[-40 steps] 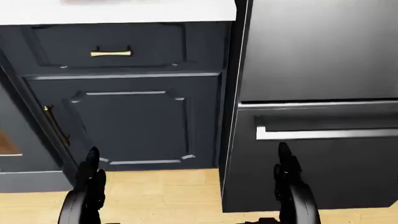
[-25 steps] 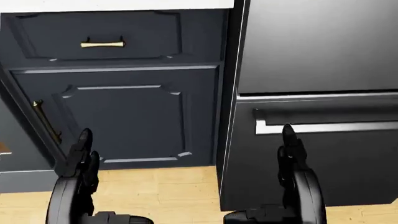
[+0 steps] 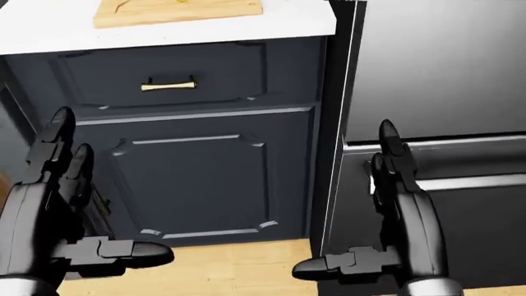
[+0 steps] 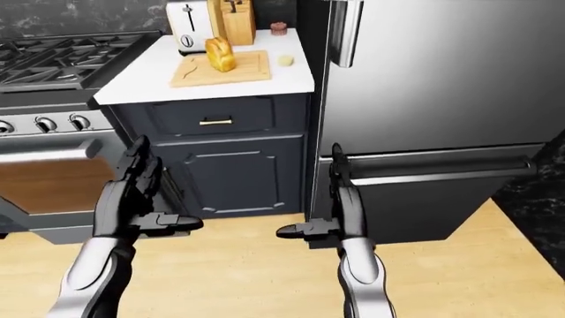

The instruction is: Pick up the wedge of cheese and place it on the slice of bread to prepare a simple cheese on bread dish.

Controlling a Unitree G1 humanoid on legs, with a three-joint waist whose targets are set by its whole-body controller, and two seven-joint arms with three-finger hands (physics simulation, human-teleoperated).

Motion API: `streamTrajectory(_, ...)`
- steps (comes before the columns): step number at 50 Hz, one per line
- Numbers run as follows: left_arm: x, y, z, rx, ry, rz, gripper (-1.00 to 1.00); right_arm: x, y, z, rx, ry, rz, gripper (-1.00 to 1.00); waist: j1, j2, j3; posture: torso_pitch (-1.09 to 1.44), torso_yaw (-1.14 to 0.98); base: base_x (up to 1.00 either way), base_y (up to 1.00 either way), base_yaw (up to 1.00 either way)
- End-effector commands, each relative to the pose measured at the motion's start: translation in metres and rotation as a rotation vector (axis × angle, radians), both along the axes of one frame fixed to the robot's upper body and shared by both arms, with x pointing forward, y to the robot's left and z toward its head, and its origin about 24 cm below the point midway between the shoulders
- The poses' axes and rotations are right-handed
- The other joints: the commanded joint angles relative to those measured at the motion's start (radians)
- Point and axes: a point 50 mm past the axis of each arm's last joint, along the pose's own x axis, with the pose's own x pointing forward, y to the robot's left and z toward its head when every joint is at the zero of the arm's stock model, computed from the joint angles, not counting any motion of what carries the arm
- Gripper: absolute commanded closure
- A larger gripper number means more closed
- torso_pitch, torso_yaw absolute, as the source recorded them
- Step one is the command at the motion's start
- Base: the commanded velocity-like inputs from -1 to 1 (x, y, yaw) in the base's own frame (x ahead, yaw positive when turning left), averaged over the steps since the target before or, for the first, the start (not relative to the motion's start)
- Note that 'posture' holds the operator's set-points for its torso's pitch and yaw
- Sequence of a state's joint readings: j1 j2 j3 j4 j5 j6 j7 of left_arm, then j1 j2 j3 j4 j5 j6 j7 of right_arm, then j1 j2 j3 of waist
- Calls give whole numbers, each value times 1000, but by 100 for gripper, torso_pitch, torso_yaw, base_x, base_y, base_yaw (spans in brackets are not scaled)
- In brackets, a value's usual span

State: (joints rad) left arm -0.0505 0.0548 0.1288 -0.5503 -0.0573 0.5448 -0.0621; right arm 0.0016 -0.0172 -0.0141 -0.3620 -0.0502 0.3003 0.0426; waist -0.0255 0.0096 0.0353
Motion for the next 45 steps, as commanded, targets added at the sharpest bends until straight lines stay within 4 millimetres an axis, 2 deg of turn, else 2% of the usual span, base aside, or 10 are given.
streamTrajectory(1, -1, 4, 12, 15, -77, 12, -100, 1, 5, 14, 7, -91, 26, -100, 4, -3, -10, 0, 0, 0, 65, 0)
streamTrajectory(5, -1, 4, 12, 15, -77, 14, -100, 0, 7, 14, 7, -89, 32, -100, 0, 104, -48, 0, 0, 0, 65, 0)
streamTrajectory(7, 0, 5, 10, 17, -72, 15, -100, -1, 7, 14, 8, -89, 33, -100, 10, 69, -10, 0, 0, 0, 64, 0)
streamTrajectory(13, 2, 10, 17, 13, -78, 32, -100, 2, 13, 9, 14, -83, 49, -100, 16, 1, -6, 0, 0, 0, 47, 0)
streamTrajectory(18, 3, 10, 27, 24, -91, 30, -100, 3, 14, 17, 19, -92, 65, -100, 19, 35, -28, 0, 0, 0, 0, 0)
streamTrajectory(28, 6, 14, 39, 27, -105, 46, -100, 5, 16, 19, 22, -92, 68, -100, 44, 38, -39, 0, 0, 4, 0, 0)
streamTrajectory(31, 6, 14, 37, 29, -101, 45, -100, 4, 16, 21, 21, -94, 69, -100, 40, 28, -9, 0, 0, 31, 0, 0)
streamTrajectory(38, 5, 12, 41, 31, -107, 42, -100, 1, 14, 21, 24, -93, 67, -100, 26, 27, 5, 0, 0, 31, 5, 0)
streamTrajectory(39, 4, 12, 42, 31, -108, 42, -100, 1, 14, 21, 25, -92, 70, -100, 48, -7, 2, 0, 0, 20, 0, 67)
streamTrajectory(45, 4, 12, 40, 31, -107, 43, -100, 1, 14, 20, 28, -96, 71, -100, 42, -18, -21, 0, 0, 6, 0, 100)
